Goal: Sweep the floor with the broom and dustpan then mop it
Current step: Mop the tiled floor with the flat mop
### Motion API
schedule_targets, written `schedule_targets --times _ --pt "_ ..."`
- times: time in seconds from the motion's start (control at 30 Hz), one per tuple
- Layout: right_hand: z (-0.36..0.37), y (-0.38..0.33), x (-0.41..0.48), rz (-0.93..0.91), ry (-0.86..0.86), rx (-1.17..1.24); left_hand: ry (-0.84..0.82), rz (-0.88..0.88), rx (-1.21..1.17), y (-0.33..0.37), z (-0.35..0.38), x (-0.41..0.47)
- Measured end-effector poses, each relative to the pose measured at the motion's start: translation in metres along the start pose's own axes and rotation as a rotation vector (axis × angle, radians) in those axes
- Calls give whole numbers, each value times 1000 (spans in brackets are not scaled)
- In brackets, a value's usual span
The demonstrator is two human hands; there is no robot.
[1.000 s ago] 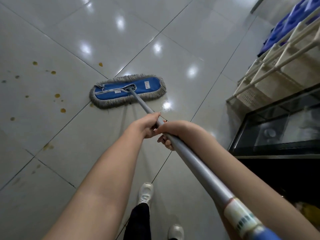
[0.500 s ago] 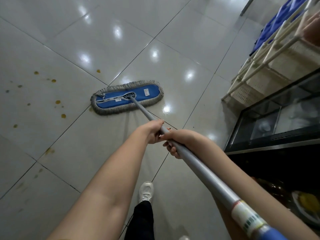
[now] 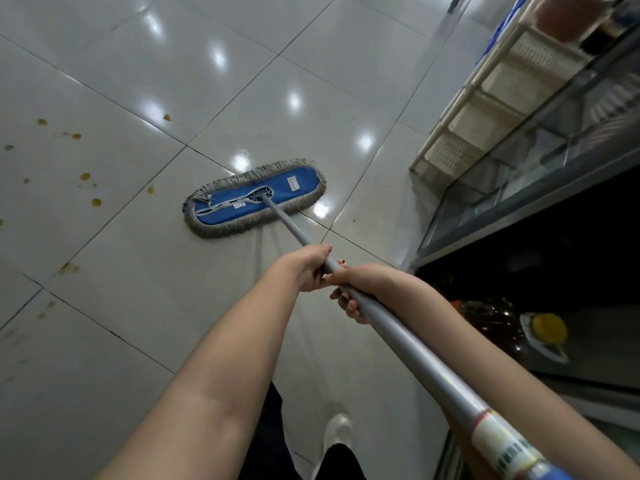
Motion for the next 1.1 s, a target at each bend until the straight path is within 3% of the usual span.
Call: schedule_targets --times 0.23,0.57,0.83,1.1 --pt "-8 -1 5 -39 -4 -34 32 10 -78 -1 8 5" --pt "9 -104 26 -3 39 -136 -31 84 -133 82 -46 14" --pt "82 -169 68 -49 7 -11 -4 86 -68 122 -145 26" --pt "97 -168 64 -84 -11 137 -47 102 -93 125 -156 14"
Point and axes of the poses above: each hand's wrist, its own x-axis towards the middle knuckle, its own z-axis out of the palm, y = z × x, the point moved 6 cm from there along x, towards the middle knuckle, and after that the axes turned 8 degrees about x, right-handed, at the moved point
